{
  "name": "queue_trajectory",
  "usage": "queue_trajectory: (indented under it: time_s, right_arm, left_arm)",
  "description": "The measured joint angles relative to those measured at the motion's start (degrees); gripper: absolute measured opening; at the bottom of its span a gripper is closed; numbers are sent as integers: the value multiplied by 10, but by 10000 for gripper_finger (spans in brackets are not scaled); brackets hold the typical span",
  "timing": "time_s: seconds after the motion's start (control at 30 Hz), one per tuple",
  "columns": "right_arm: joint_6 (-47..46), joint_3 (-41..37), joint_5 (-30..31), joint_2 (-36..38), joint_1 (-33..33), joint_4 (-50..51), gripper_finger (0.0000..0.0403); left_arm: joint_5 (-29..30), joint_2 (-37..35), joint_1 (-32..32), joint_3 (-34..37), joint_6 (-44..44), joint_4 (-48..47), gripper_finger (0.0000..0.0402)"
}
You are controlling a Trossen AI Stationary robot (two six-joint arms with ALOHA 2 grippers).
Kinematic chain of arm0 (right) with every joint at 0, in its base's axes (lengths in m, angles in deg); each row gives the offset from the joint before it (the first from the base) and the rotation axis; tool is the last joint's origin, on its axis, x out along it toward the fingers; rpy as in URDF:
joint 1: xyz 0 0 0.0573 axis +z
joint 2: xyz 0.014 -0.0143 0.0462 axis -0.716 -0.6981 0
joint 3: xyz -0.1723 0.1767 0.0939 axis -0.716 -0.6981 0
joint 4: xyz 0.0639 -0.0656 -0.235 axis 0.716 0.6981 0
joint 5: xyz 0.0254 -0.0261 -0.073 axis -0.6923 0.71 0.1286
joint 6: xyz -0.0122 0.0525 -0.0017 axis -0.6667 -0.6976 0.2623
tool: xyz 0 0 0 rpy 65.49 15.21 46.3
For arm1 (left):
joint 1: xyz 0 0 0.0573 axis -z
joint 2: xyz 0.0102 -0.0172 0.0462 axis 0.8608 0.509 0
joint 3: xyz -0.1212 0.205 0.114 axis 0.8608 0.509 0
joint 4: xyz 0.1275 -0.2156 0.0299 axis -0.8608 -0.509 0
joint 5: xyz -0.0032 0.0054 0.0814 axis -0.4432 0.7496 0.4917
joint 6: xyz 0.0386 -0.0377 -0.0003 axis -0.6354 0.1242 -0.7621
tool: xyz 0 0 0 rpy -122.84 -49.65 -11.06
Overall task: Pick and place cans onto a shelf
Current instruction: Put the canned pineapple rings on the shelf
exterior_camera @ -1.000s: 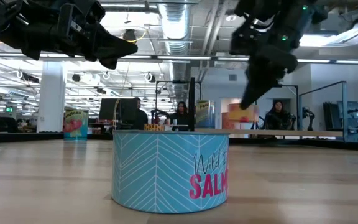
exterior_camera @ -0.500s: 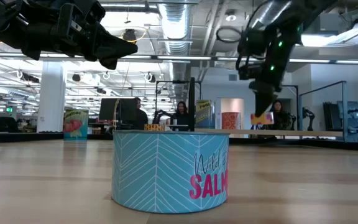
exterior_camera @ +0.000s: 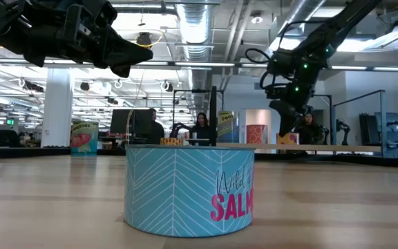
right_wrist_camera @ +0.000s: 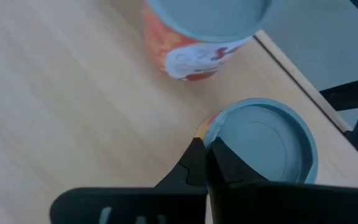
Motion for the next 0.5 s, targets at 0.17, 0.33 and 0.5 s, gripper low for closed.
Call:
queue_trajectory:
  time_s: [0.17,0.33,0.5]
  right_arm:
    - [13,0,-3,-4,-15,-13,6]
    - [17,1,-2,-18,-29,-32,6]
    - [17,1,4,-25,-30,-40,6]
  left_arm:
    - [0,0,0,0,0,0,2]
    - [0,0,0,0,0,0,2]
    - [3,0,0,0,1,0,2]
